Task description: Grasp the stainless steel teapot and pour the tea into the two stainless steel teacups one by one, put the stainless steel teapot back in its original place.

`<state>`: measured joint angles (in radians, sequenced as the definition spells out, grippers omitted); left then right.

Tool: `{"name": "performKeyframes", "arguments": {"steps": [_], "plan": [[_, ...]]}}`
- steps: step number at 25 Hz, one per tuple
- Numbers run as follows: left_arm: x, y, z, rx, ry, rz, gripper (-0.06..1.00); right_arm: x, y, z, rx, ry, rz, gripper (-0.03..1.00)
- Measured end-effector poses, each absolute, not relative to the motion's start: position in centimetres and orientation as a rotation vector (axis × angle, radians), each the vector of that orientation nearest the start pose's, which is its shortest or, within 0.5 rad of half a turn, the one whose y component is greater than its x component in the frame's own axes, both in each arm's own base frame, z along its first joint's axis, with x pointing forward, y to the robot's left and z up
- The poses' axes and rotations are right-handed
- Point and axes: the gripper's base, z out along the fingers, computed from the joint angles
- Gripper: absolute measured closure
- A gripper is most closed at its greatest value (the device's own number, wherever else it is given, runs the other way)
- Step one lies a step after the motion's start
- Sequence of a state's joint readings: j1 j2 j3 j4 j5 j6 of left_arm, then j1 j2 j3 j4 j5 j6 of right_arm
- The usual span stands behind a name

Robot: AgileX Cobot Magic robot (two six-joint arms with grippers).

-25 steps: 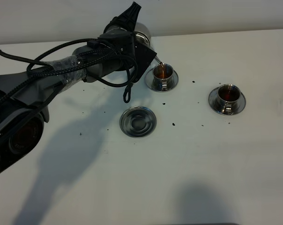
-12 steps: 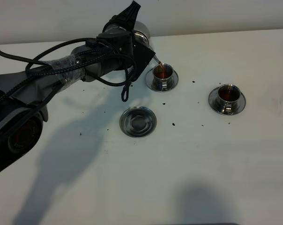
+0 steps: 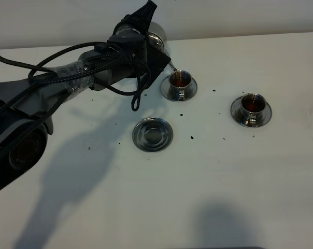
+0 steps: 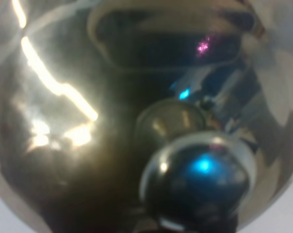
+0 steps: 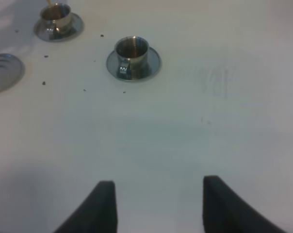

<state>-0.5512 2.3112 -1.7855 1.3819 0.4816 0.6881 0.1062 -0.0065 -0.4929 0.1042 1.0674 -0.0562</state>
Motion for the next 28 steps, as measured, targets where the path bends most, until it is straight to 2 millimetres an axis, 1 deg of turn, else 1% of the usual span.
{"name": "performKeyframes", "arguments": {"steps": [9, 28], "plan": [[46.94, -24.04, 17.84, -2.872, -1.177, -1.761, 0.73, -0.64, 0.77, 27.51, -0.172, 2.044, 0.156, 0.57], [47.17, -23.63, 17.87, -2.860, -1.165, -1.769, 0.73, -0.64, 0.77, 27.51, -0.171, 2.044, 0.156, 0.57]]}}
